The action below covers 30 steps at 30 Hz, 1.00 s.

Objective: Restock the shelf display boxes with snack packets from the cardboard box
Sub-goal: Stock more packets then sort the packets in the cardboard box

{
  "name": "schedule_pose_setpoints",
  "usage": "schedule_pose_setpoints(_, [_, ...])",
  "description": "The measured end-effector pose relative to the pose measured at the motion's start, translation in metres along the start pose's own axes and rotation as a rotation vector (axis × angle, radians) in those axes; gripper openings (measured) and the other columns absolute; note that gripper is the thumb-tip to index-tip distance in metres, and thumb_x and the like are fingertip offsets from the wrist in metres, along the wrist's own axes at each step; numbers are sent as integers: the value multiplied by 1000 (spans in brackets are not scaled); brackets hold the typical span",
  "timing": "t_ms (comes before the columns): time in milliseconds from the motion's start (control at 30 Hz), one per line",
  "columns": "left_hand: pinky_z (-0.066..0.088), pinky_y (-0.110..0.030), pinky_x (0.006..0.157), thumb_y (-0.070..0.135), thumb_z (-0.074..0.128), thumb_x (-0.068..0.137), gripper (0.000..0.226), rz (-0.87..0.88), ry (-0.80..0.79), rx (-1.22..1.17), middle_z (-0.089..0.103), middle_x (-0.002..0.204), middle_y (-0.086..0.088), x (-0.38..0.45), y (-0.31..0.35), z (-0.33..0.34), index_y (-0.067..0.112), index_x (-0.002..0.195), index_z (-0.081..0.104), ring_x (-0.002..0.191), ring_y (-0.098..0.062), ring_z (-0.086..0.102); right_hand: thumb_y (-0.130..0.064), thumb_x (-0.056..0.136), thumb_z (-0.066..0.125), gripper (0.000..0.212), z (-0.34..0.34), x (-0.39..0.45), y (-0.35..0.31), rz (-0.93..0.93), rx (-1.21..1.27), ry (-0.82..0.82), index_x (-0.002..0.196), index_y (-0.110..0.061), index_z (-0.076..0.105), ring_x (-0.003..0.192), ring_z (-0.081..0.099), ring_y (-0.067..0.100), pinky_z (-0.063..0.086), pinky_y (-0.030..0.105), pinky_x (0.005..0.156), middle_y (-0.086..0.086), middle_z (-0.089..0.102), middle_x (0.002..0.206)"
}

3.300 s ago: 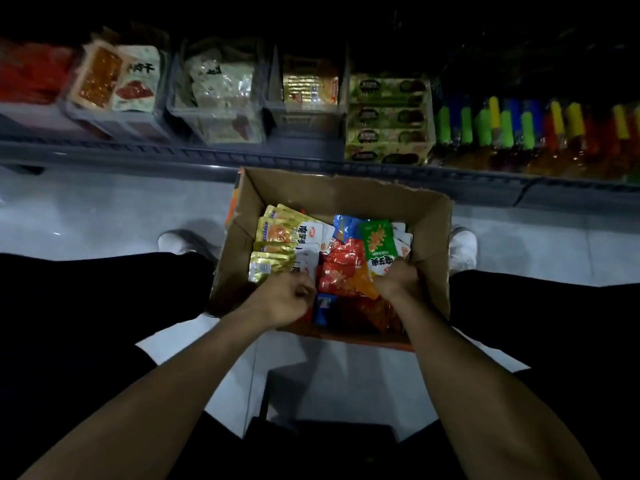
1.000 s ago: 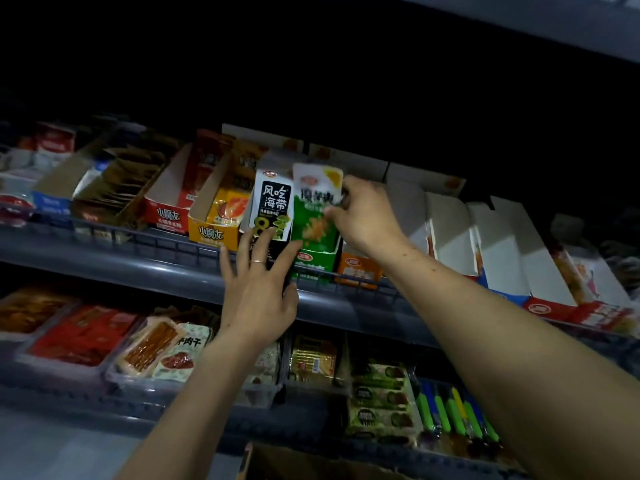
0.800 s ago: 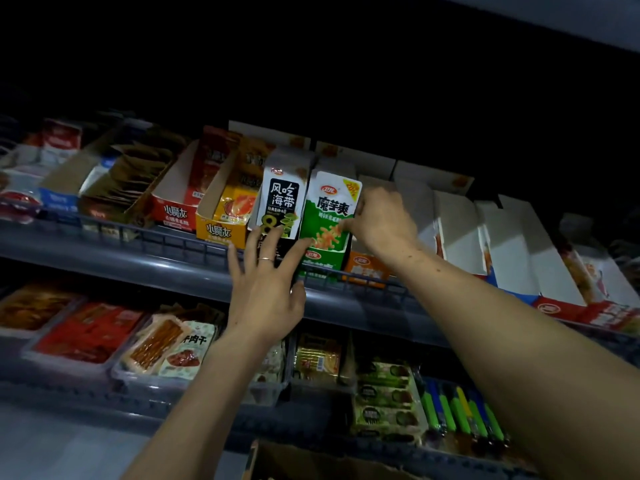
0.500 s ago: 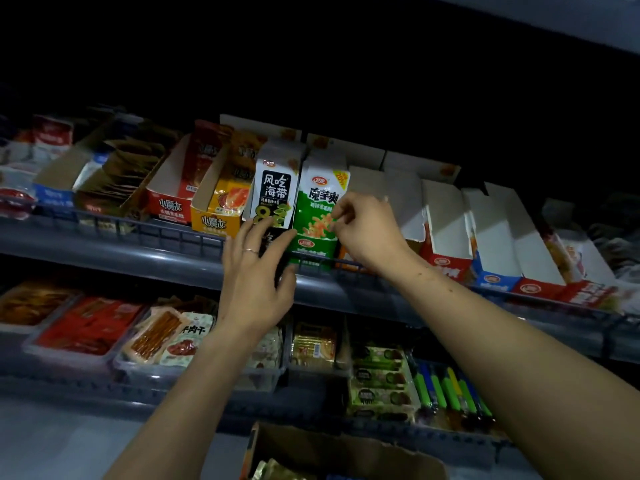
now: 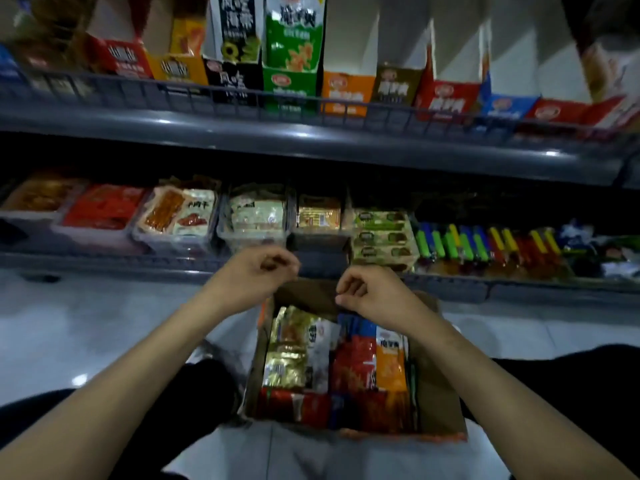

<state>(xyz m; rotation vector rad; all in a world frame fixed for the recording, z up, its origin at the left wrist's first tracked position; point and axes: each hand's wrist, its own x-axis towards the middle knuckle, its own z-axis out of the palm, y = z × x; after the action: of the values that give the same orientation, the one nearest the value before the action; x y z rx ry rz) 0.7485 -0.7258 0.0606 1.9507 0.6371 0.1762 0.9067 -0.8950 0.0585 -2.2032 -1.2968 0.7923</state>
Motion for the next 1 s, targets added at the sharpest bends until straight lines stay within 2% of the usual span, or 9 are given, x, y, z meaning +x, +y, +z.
schedule_pose_setpoints(133, [47,-16,68,8,65,88,19,-121,-71,103,72,74,5,-18,-37,33,26,81,69,71,-4,64,-21,91,67,8,28,-28,49,125,87,-42,97,-17,66,80,60,2,51,26,75,-6,64,87])
schedule_pose_setpoints(233, [43,-8,63,3,66,86,33,-161,-128,190,66,62,23,-26,-61,59,34,75,68,63,6,60,-18,88,69,5,49,-48,91,266,130,-16,86,-20,65,80,63,11,51,29,77,-2,67,80])
schedule_pose_setpoints(333, [45,-9,69,4,69,84,34,-197,-214,271,69,75,17,-29,-84,88,37,75,70,76,1,63,-10,82,69,21,74,-60,125,352,101,-22,74,-26,59,81,66,18,52,30,81,-6,64,69])
schedule_pose_setpoints(433, [42,-13,75,10,68,86,12,-267,-346,400,68,92,-2,-35,-102,112,11,96,73,89,-12,60,-5,81,65,17,91,-61,141,385,137,-134,80,-22,61,85,67,22,53,32,76,5,70,85])
schedule_pose_setpoints(533, [47,-32,91,10,62,85,19,-296,-451,455,70,104,-8,-40,-128,127,7,101,73,100,-24,64,-3,81,59,18,97,-61,155,387,87,-186,85,-20,61,90,63,22,52,30,76,6,68,95])
schedule_pose_setpoints(667, [45,-36,98,18,58,87,27,-333,-518,550,68,116,-9,-36,-140,143,8,108,71,110,-27,61,-2,82,55,20,92,-57,170,435,105,-117,87,-20,61,89,60,21,48,26,69,1,62,93])
schedule_pose_setpoints(800, [38,-34,108,15,67,86,50,-367,-486,513,54,137,-6,-20,-152,165,18,134,55,126,-27,50,-1,87,51,23,82,-61,181,474,178,-18,93,-18,65,91,61,17,50,25,74,0,64,98])
schedule_pose_setpoints(900, [37,-26,98,15,60,89,42,-428,-641,572,55,132,-6,-12,-163,183,15,131,54,121,-26,51,0,86,53,23,82,-66,184,515,212,-24,94,-16,68,92,60,15,46,19,65,1,66,100])
schedule_pose_setpoints(1000, [45,-29,89,25,54,93,25,-483,-763,732,65,119,-6,-17,-173,192,18,114,65,103,-24,59,-1,87,52,25,84,-67,185,566,202,-59,96,-19,67,92,59,15,43,20,65,1,66,103])
